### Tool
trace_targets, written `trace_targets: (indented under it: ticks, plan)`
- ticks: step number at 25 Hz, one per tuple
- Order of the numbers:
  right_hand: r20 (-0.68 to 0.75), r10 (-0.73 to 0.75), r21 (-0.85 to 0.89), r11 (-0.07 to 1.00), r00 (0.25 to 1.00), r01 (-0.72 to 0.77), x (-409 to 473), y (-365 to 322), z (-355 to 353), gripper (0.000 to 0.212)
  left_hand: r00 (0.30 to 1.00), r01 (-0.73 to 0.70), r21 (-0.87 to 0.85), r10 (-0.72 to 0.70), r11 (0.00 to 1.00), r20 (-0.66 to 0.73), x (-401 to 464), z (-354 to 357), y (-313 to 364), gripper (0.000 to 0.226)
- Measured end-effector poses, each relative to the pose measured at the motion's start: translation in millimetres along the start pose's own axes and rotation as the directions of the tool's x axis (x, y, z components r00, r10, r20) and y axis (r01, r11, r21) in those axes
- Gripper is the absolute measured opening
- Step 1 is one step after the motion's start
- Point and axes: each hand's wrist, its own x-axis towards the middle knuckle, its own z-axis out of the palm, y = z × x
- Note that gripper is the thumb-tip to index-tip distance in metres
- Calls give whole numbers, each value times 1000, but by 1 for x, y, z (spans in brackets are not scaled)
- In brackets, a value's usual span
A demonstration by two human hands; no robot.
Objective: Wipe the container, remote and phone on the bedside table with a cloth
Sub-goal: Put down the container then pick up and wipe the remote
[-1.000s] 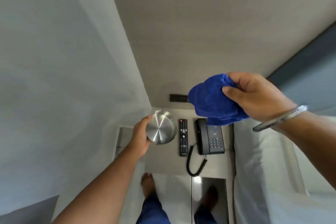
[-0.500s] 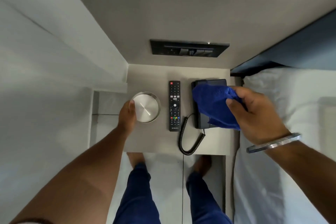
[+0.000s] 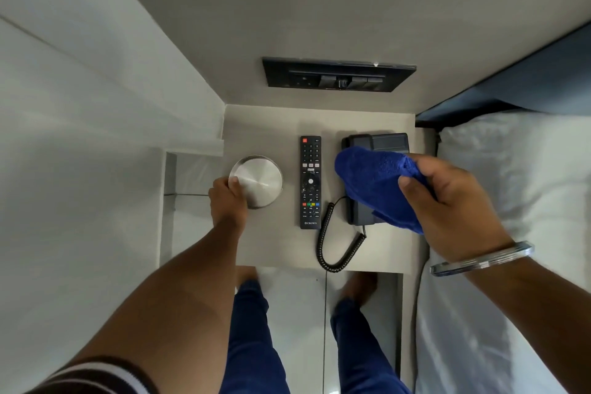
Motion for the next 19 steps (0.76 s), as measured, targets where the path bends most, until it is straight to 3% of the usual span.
trace_targets:
  ticks: [3,5,6,8,10,13,16,19]
  plan:
    - [-21,4,34,999,1000,-3,-4,-1,-2,21,997,31,152,-20,988,-74,-10,-11,11,54]
    - [-31,0,47,999,1000,1,-5,-1,-5,22,955,-115,316,192,942,-224,-14,-12,39,45]
    - [-37,2,52,999,999,0,-5,0,-6,22,909,-256,381,355,888,-216,-14,-8,59,36]
    - [-57,9,73,997,998,-5,-6,3,-6,23,811,-505,477,584,719,-22,-16,13,103,25]
    - [-83,14,92,996,996,-6,-8,7,-10,24,837,-523,547,516,654,182,-16,43,142,34]
    - [-95,0,83,997,995,8,-13,15,-19,24,919,-372,582,199,723,340,-13,81,164,52]
    - [-117,0,69,998,993,9,-18,23,-33,24,950,-193,399,69,897,305,-16,98,160,63]
    - [-138,-2,91,996,990,14,-26,22,-44,24,975,-132,135,104,982,196,-31,95,155,43]
